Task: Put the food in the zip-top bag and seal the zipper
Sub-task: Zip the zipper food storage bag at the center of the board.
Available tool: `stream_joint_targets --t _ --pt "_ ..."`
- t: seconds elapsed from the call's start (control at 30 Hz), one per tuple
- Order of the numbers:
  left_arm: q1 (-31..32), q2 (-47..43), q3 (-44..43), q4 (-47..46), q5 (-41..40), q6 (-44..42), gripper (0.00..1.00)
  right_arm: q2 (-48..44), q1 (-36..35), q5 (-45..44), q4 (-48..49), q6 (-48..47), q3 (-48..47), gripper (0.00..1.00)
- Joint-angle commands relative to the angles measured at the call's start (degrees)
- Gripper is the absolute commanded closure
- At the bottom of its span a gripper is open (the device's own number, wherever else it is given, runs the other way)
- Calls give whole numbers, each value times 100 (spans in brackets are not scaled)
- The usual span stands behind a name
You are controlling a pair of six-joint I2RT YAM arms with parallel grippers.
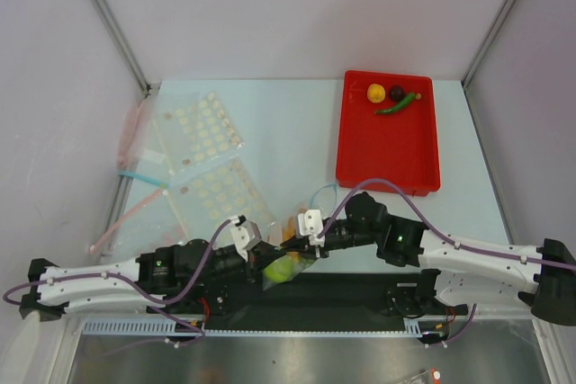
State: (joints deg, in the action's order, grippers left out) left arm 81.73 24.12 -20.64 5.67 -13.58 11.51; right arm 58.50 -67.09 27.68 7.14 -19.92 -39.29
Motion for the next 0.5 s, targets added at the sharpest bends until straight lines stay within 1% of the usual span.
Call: stream_joint_targets --t 0.0,0.13,0.33,0.47 --pt "27 -460 -194 -119 -136 44 100 -40 -41 -166 77 94 -228 100" --pt "27 -803 -291 91 -249 193 100 -40 -32 -281 34 147 -281 100" --pt "27 -1155 -554 548 -663 466 100 -102 38 -465 -168 173 -343 100" --pt "27 -1515 -660 812 -1040 642 100 -163 362 -466 -247 410 -369 100"
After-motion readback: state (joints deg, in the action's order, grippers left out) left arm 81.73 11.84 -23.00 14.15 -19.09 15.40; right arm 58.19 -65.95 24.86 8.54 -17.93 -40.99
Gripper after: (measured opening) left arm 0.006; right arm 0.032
